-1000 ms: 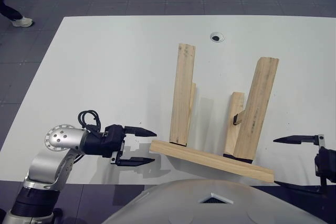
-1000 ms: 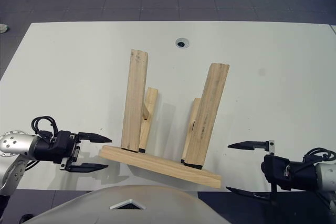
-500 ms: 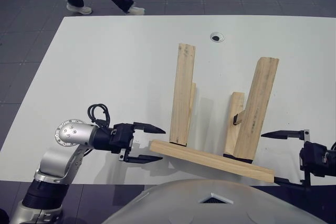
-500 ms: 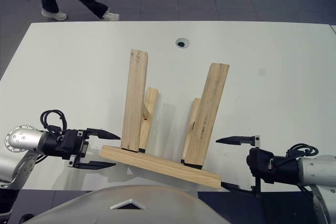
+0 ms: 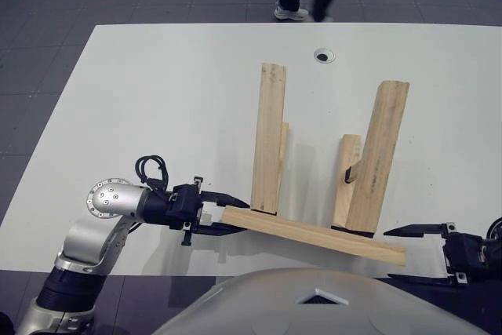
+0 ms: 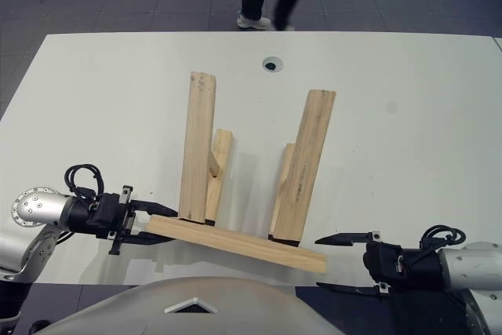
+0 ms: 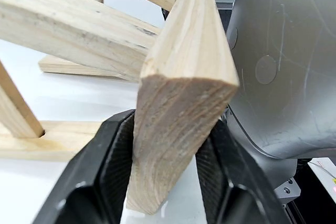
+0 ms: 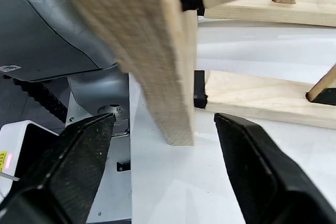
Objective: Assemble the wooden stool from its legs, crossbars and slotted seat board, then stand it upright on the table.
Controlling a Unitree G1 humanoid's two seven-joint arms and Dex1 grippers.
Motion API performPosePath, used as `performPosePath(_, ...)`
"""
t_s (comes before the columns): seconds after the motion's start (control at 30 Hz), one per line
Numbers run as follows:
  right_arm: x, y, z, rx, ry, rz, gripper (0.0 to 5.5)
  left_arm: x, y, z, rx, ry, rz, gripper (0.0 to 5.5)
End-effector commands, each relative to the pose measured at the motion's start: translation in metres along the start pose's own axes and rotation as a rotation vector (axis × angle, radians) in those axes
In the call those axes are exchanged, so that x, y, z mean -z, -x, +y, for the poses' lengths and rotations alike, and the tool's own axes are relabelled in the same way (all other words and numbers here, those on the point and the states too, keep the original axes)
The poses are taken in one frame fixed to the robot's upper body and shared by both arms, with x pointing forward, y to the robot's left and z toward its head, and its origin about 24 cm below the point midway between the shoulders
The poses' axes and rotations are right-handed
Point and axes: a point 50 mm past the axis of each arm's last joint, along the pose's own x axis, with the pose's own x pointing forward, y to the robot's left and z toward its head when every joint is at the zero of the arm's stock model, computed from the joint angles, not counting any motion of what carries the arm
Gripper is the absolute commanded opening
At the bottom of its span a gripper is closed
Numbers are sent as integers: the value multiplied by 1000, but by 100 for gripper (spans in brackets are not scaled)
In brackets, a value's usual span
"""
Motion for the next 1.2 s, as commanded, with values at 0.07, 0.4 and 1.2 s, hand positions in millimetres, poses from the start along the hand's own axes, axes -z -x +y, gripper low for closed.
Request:
performPosePath(0.07, -5, 2, -2, 7, 41, 15, 335, -1, 1, 2, -14, -17, 5, 156)
performPosePath(0.4, -12, -20, -24, 26, 89, -44, 335, -1, 0, 2, -15, -29, 5, 156)
performPosePath(1.2, -22, -46, -44, -98, 65, -76, 148, 4, 2, -10, -23, -44, 78, 156)
